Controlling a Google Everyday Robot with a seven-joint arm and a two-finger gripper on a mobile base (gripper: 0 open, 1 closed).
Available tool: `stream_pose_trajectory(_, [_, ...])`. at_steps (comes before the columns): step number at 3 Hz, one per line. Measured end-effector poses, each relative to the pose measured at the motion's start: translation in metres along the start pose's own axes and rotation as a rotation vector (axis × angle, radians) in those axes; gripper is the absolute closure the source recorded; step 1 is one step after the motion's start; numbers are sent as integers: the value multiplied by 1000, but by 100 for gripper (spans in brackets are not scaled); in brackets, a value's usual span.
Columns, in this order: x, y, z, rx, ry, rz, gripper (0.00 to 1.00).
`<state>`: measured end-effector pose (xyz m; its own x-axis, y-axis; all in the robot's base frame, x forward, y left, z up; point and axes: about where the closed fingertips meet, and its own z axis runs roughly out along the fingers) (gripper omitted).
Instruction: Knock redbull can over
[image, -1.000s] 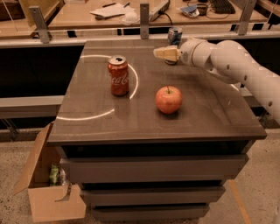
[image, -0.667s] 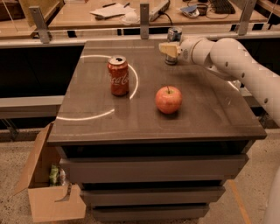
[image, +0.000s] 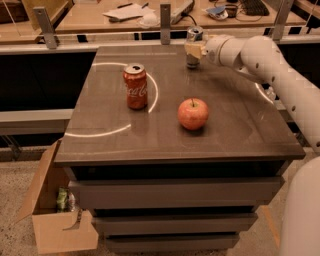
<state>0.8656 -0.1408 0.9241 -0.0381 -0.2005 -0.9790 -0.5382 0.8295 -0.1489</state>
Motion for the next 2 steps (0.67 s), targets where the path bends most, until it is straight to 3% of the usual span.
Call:
stream_pose_trajectory(1, [-13, 20, -3, -109, -7, -152, 100])
stream_pose_trajectory(2, [-15, 41, -25, -231, 23, -375, 100])
